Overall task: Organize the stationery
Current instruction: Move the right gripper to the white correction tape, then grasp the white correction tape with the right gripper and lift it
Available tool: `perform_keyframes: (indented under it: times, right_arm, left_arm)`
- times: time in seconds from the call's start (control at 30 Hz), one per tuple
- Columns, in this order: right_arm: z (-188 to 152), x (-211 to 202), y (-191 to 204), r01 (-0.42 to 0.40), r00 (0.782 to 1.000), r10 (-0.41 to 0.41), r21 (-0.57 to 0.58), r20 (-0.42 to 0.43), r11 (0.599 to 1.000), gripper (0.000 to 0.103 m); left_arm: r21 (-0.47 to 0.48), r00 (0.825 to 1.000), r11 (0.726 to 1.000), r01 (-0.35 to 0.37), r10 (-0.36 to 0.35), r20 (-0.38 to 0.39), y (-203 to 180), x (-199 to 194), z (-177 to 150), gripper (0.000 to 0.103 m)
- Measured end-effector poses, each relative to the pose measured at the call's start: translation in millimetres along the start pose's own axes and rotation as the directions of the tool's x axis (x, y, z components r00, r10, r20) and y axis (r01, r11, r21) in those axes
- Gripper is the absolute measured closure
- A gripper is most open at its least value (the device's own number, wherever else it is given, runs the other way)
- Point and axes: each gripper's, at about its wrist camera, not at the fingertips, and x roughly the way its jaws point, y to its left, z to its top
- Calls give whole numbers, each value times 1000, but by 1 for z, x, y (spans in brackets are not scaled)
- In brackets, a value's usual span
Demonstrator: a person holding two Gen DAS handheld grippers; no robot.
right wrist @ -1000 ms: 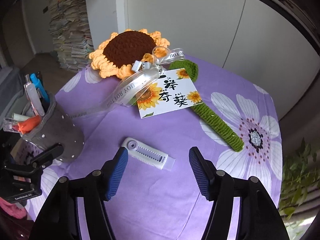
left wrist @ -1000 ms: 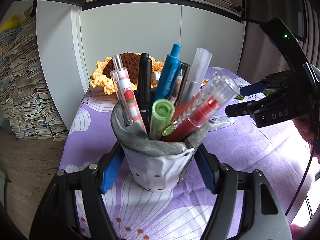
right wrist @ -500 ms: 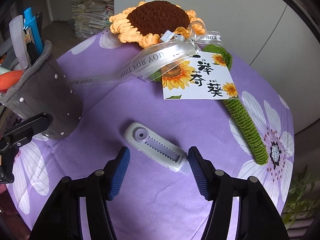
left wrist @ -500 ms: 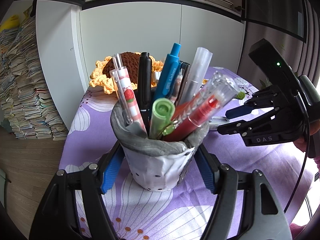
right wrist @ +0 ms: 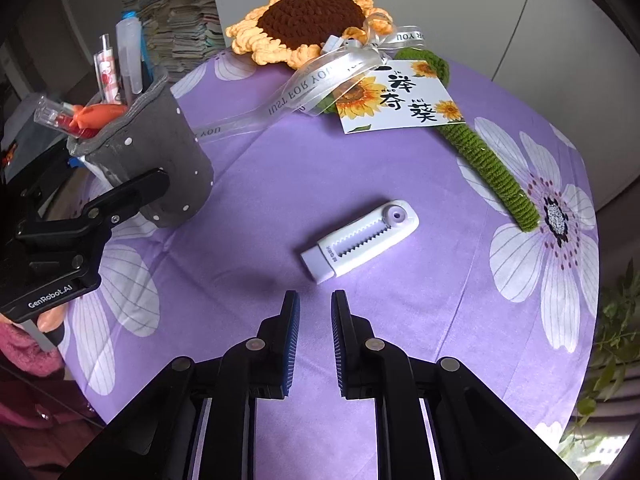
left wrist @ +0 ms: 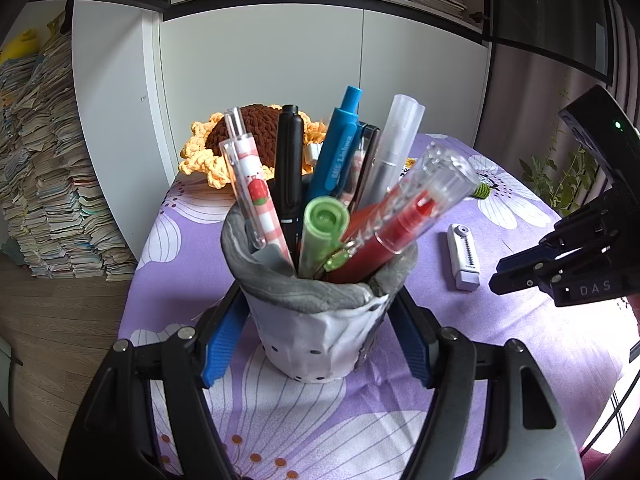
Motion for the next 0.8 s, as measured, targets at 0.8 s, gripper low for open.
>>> perform_keyframes:
  times: [0.8]
  right_arm:
    - [56, 37, -35, -38, 998, 53, 385, -27, 922, 74]
  left_arm:
    - [14, 999, 1000, 13, -14, 30, -2, -7, -1, 35]
